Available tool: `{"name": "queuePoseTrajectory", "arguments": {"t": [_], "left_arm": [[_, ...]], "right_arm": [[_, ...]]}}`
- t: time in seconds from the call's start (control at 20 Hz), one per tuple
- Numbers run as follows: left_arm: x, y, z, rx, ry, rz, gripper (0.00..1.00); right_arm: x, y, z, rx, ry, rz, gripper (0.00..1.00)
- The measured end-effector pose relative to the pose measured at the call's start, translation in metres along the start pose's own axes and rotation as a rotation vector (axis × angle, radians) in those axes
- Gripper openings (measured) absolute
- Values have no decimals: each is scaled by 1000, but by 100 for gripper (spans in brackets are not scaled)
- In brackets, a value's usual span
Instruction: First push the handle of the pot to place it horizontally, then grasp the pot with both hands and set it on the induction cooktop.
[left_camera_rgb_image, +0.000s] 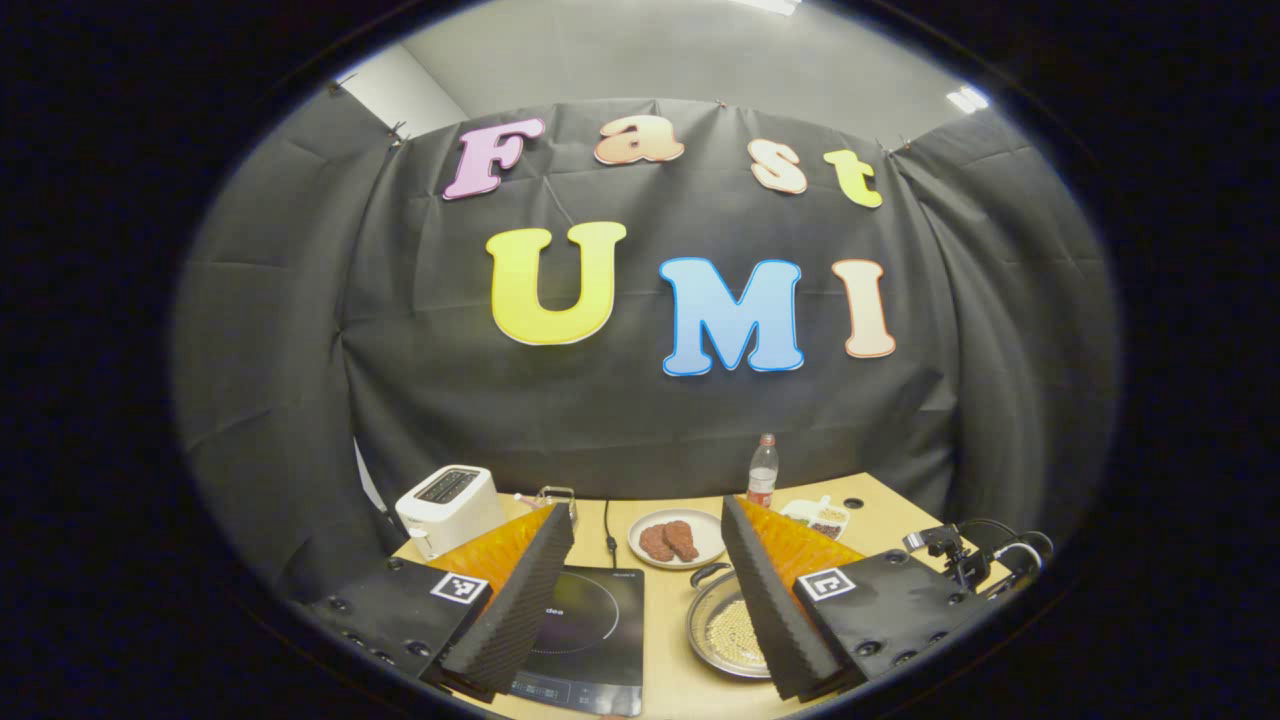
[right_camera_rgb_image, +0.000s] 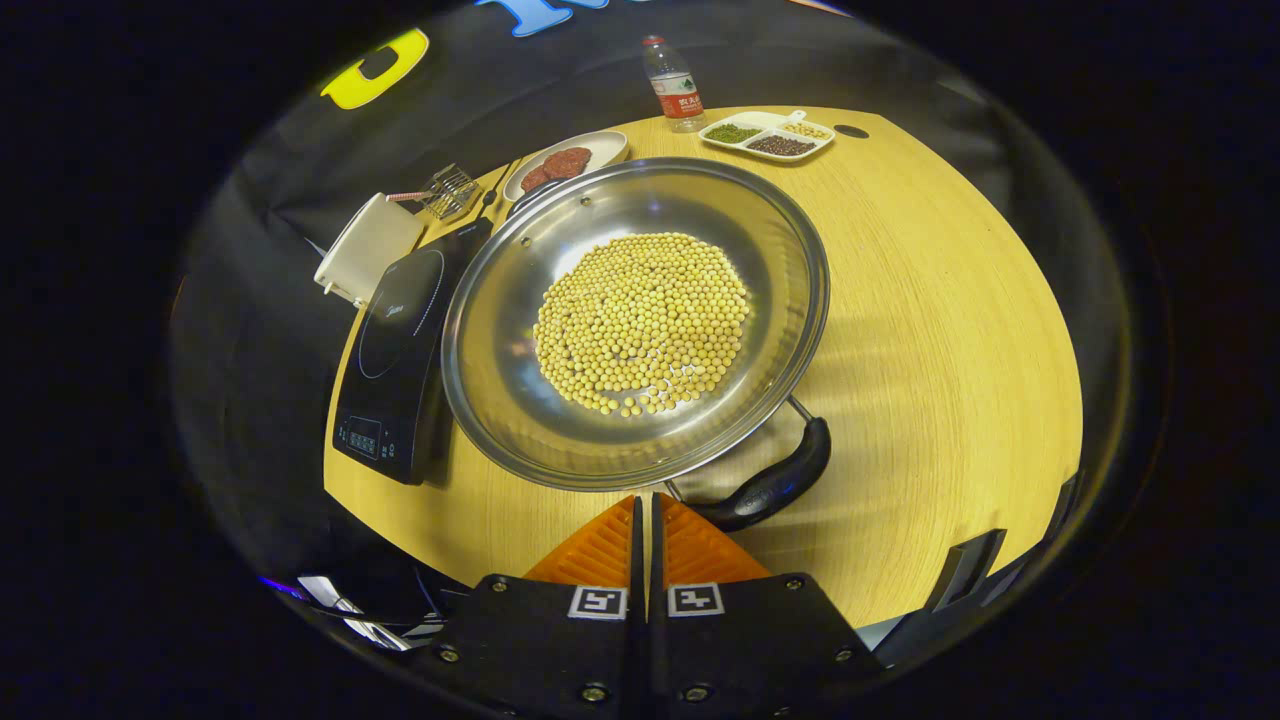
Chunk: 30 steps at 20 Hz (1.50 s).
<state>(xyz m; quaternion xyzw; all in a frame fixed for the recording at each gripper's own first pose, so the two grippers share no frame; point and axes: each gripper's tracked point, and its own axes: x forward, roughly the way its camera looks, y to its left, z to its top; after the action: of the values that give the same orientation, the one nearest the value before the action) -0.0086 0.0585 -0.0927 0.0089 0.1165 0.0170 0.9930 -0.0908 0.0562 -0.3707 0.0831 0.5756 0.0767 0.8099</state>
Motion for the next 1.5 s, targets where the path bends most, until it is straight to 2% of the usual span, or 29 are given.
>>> {"name": "queuePoseTrajectory", "arguments": {"t": [0.25, 0.5, 0.75, 0.9, 0.95, 1.25, 1.3, 1.5], "left_arm": [[2, -7, 1, 6, 0, -15, 98], [-1, -10, -2, 1, 5, -19, 99], [-3, -11, -4, -4, 10, -17, 95], [-3, -12, -6, -7, 19, -18, 99], [-3, -13, -7, -6, 22, -19, 97], [-2, -19, -7, 4, 25, -25, 95], [-1, -19, -8, 4, 26, -26, 99], [4, -21, -11, 2, 35, -28, 96]], "right_arm": [[-1, -22, 5, -33, -2, -52, 1], [3, -49, 6, -3, 12, -100, 1], [1, -69, 13, 114, 7, -87, 4], [1, -77, 19, 196, -4, -71, 4], [0, -81, 21, 210, -8, -71, 4], [-2, -106, 41, 209, -40, -114, 4], [-1, -109, 44, 206, -44, -121, 4], [1, -118, 58, 193, -48, -133, 4]]}}
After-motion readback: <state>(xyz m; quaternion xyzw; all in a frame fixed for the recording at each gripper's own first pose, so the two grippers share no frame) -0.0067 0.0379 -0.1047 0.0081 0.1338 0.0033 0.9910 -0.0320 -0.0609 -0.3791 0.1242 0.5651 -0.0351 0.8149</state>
